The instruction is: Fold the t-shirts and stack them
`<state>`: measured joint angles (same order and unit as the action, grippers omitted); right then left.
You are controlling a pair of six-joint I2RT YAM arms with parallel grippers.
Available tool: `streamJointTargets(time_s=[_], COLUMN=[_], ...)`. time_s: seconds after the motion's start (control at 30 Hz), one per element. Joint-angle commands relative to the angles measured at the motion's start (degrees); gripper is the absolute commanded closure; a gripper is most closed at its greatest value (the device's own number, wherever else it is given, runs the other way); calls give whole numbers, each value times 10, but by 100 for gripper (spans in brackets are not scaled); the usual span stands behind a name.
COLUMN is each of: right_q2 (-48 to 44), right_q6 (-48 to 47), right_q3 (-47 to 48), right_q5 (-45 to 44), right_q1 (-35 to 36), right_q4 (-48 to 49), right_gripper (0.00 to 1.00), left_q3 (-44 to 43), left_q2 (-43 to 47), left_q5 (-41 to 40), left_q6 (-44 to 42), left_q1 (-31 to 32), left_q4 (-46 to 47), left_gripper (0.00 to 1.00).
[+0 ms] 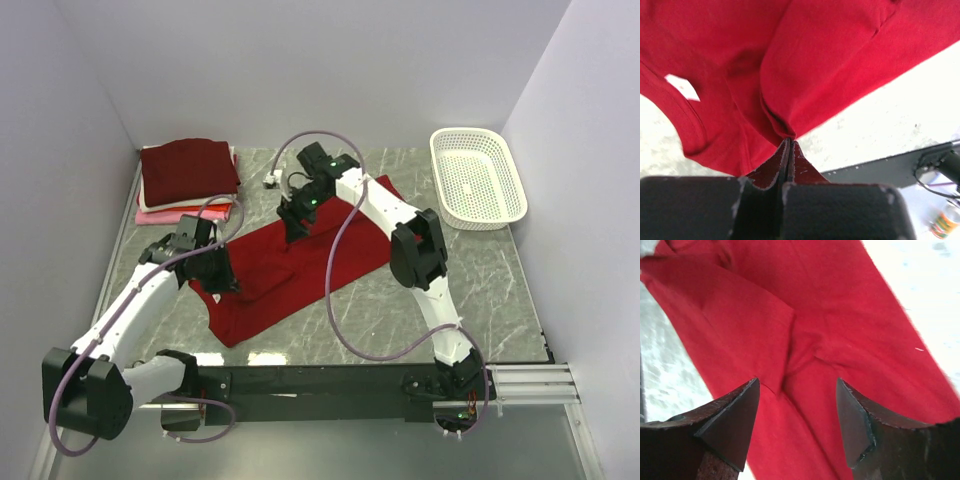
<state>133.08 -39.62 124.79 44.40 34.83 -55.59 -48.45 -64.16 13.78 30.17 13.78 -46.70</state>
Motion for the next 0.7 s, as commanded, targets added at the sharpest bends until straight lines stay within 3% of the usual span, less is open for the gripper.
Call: streamJointTargets(time_s=[0.0, 0.43, 0.67], right_q2=[3, 55, 79], right_q6=[81, 182, 228], right_q3=[7, 26, 44], right_q5=[-14, -132, -149], right_q1=[30, 96, 103], right_q4=[21, 87, 114], right_gripper=[32, 38, 39], left_q3=[24, 38, 36], left_q2=[39, 39, 44], left_q5=[34, 28, 30], left_q6=[34, 34, 30], left_q1=[-1, -1, -1], left_q4=[2, 23, 23], left_gripper=[99, 100, 99])
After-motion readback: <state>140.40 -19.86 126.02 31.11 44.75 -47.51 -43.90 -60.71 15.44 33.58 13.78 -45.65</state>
